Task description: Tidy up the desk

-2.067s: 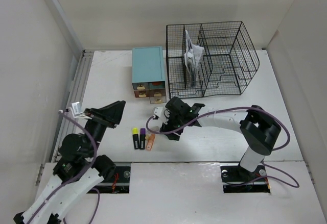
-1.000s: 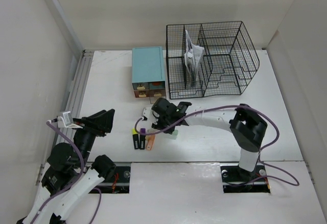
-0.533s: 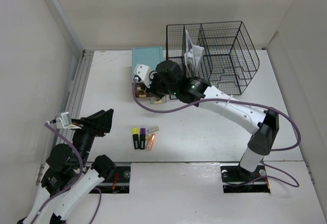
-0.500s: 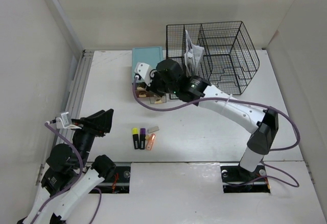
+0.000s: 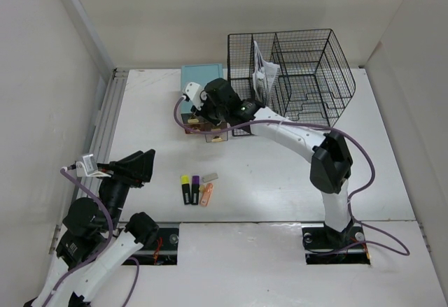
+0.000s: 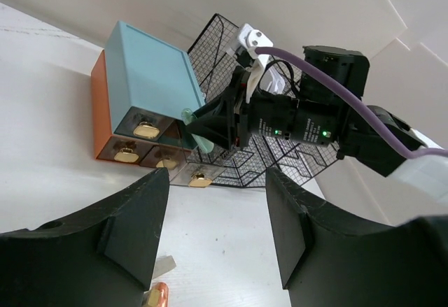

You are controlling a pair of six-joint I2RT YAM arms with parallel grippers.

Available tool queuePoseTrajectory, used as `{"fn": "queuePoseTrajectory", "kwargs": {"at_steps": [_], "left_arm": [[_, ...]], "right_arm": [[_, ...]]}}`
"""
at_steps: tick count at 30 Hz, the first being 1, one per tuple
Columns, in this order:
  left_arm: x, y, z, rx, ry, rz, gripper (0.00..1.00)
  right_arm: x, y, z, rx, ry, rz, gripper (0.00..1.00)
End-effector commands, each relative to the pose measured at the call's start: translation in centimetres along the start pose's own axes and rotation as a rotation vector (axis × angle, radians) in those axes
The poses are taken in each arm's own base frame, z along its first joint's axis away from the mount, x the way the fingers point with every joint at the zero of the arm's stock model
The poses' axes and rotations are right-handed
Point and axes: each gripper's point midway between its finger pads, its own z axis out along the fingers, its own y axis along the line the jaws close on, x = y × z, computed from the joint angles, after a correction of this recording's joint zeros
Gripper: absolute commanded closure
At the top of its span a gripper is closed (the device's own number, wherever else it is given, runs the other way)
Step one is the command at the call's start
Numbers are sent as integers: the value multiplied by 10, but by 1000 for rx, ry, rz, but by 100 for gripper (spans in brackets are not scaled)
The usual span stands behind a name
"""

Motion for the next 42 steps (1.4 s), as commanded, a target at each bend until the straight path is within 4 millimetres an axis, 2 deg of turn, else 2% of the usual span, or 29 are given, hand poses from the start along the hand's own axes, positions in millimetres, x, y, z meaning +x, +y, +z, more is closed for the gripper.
{"fn": "queuePoseTrajectory", "kwargs": {"at_steps": [1, 5, 6, 8, 9, 12, 13, 14, 15, 16, 19, 20, 22, 23, 24, 25, 26, 28, 29, 30, 34, 38, 39, 40, 42], "left_arm": [[-4, -1, -1, 12, -19, -3, 46], [-6, -2, -3, 17, -26, -8, 46], [-6, -2, -3, 17, -26, -8, 46], [-6, -2, -3, 17, -26, -8, 46], [-6, -2, -3, 17, -26, -8, 46], [-6, -2, -3, 17, -26, -8, 44], [-6, -2, -3, 17, -26, -8, 44], [-6, -2, -3, 17, -26, -8, 44], [-6, -2, -3, 17, -26, -8, 44], [-6, -2, -3, 17, -26, -8, 44], [-8, 0, -4, 14, -37, -12, 44], [-8, 0, -4, 14, -37, -12, 44], [-8, 0, -4, 14, -37, -12, 44], [-8, -1, -4, 14, -37, -21, 44], [-7, 1, -4, 9, -31, -17, 44], [-7, 1, -4, 9, -31, -17, 44], [-7, 1, -4, 9, -31, -17, 44], [-8, 0, -6, 14, -37, -21, 44], [-9, 2, -5, 6, -43, -22, 44], [-9, 2, -5, 6, -43, -22, 44], [-13, 1, -9, 16, -57, -31, 44], [-12, 4, -9, 9, -62, -41, 44], [-12, 4, -9, 9, -62, -41, 44], [-13, 4, -10, 14, -69, -45, 44], [-14, 5, -10, 6, -74, -45, 43]], "right_arm": [[-39, -28, -10, 64, -116, 30, 100], [-31, -26, -8, 64, -92, 30, 99], [-28, -24, -8, 58, -79, 39, 89], [-21, -21, -7, 49, -57, 39, 80], [-17, -20, -7, 44, -44, 39, 67], [-15, -17, -10, 29, -36, 39, 60], [-19, -18, -14, 33, -46, 39, 44], [-14, -16, -13, 29, -36, 39, 42], [-20, -19, -19, 35, -50, 39, 41], [-19, -19, -21, 35, -51, 39, 34], [-34, -18, -38, 16, -98, 46, 34], [-42, -17, -49, 6, -125, 54, 42], [-48, 1, -62, -95, -155, 48, 56], [-44, 12, -66, -156, -158, 2, 65], [-52, 34, -81, -292, -213, -48, 67], [-38, 54, -89, -401, -182, -91, 67], [-26, 69, -93, -497, -196, -236, 67], [-17, 100, -113, -687, -248, -329, 66], [8, 114, -116, -776, -189, -340, 64], [17, 119, -113, -811, -202, -420, 63], [71, 151, -95, -953, -129, -517, 56], [89, 164, -77, -949, -112, -603, 53], [86, 173, -72, -952, -124, -640, 53], [89, 172, -70, -947, -122, -655, 52], [99, 185, -64, -969, -86, -675, 52]]}}
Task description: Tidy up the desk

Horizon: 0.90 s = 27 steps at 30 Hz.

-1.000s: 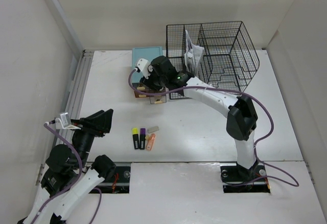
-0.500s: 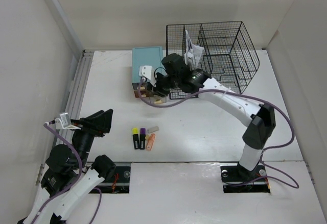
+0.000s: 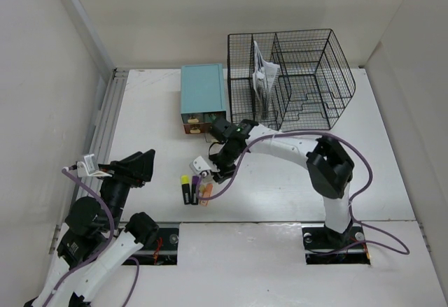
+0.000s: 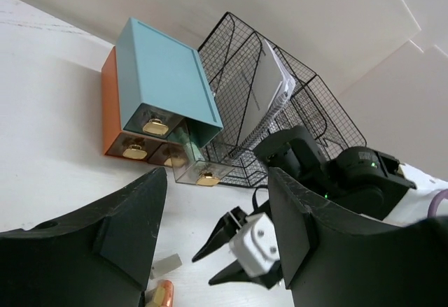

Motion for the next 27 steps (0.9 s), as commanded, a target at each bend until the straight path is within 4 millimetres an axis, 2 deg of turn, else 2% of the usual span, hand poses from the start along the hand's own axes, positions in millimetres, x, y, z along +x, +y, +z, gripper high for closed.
{"fn": "queuePoseTrajectory", "kwargs": {"at_steps": [1, 8, 14, 19, 23, 24, 25, 27], "left_arm": [[-17, -2, -11, 37, -73, -48, 43], [-17, -2, -11, 37, -73, -48, 43], [-17, -2, -11, 37, -73, -48, 42], [-19, -2, -13, 42, -79, -52, 42], [-21, -2, -14, 47, -85, -57, 42], [-21, -2, -14, 47, -86, -57, 42], [-21, -2, -14, 47, -86, -57, 42], [-21, -2, -14, 47, -86, -57, 42]], "right_arm": [[-17, -6, 6, 8, -12, -148, 52], [-18, 2, 38, -32, 42, -195, 52], [-14, 12, 61, -71, 80, -222, 58], [-17, 9, 67, -66, 94, -234, 60], [-10, 0, 72, -39, 123, -235, 60], [-14, 3, 74, -45, 122, -243, 60], [-8, 3, 77, -50, 137, -238, 60], [-5, 1, 80, -45, 145, -239, 57]]}}
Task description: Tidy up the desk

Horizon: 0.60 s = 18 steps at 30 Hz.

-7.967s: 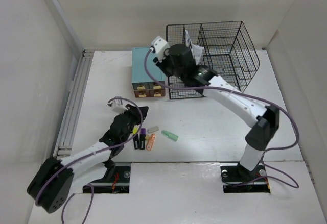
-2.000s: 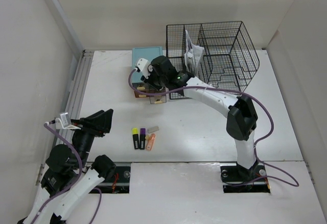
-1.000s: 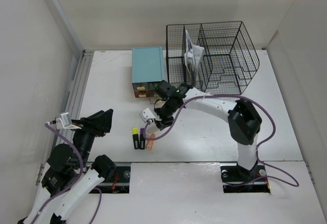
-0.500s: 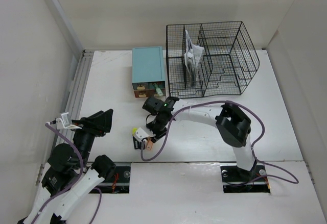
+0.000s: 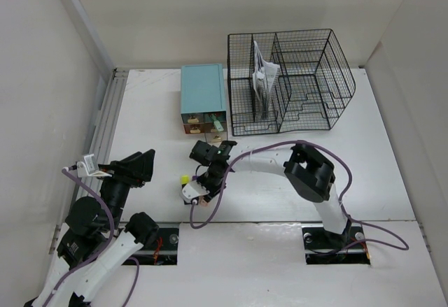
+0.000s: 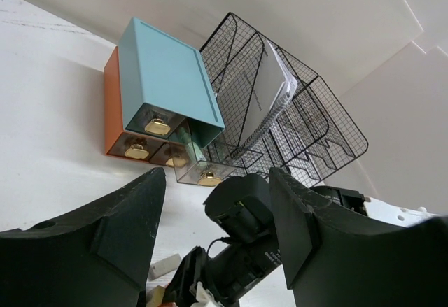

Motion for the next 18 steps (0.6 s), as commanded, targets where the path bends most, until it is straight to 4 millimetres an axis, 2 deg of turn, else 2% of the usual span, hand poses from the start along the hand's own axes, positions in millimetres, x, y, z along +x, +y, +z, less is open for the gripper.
{"fn": "queuePoseTrajectory", "kwargs": {"at_steps": [1, 4, 5, 7, 8, 11, 12, 15, 16, 18], "left_arm": [[-21, -4, -14, 56, -85, -57, 42], [-17, -4, -13, 59, -73, -52, 42], [-17, -4, -13, 59, -73, -52, 42], [-17, -4, -13, 59, -73, -52, 42], [-17, -4, -13, 59, -73, -52, 42], [-17, -4, -13, 59, -73, -52, 42], [-17, -4, -13, 59, -73, -52, 42], [-17, -4, -13, 59, -73, -52, 42], [-17, -4, -13, 59, -73, -52, 42], [-18, -4, -15, 64, -79, -57, 42]], "right_arm": [[-9, -15, 4, 48, 6, -43, 57], [-10, -21, 3, 71, 10, -53, 57], [-13, -20, 5, 66, 9, -61, 57], [-6, -15, 12, 42, 26, -47, 57], [-11, -14, 12, 35, 25, -55, 57], [-2, 0, 23, -39, 41, -27, 58], [-4, 13, 26, -94, 40, -11, 58], [-1, 28, 33, -194, 32, -1, 67], [4, 43, 32, -250, 48, 17, 68], [1, 47, 32, -280, 34, 25, 75]]}}
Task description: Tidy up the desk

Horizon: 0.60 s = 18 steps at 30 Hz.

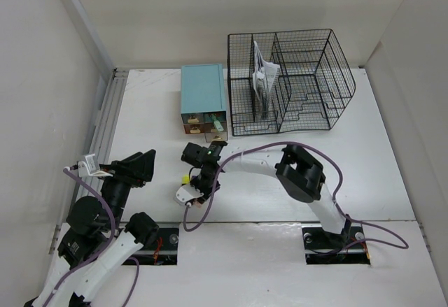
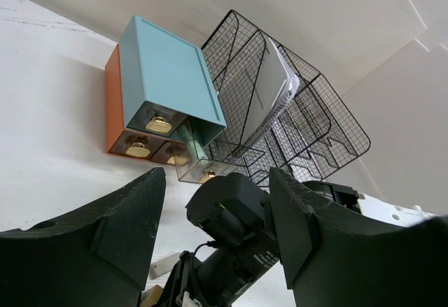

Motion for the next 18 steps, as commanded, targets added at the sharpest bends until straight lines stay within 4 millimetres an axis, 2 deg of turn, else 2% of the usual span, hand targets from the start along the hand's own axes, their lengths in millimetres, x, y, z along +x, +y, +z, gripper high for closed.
{"fn": "queuePoseTrajectory", "kwargs": {"at_steps": [1, 4, 5, 6, 7, 9, 12, 13, 14, 17, 18], "left_arm": [[-21, -5, -16, 67, -85, -60, 42], [-21, -5, -16, 67, -85, -60, 42], [-21, -5, -16, 67, -85, -60, 42], [-21, -5, -16, 67, -85, -60, 42], [-21, -5, -16, 67, -85, -60, 42], [-21, -5, -16, 67, -85, -60, 42], [-21, -5, -16, 67, -85, -70, 42], [-21, -5, -16, 67, -85, -70, 42], [-21, -5, -16, 67, -85, -70, 42], [-21, -5, -16, 67, -85, -70, 42], [-21, -5, -16, 67, -85, -70, 42]], "right_arm": [[12, 53, 23, -227, 17, 61, 78], [7, 51, 15, -204, 12, 57, 86], [1, 40, 11, -155, 0, 49, 88], [-5, 31, -2, -95, 6, 66, 91], [-11, 15, -9, -19, -4, 58, 93], [-19, 3, -25, 69, -4, 118, 94], [-42, -36, -71, 294, -24, 125, 95], [-44, -40, -80, 343, -33, 175, 95], [-50, -51, -105, 442, -26, 184, 95], [-65, -71, -140, 612, -79, 251, 99], [-59, -78, -152, 666, -67, 279, 99]]}}
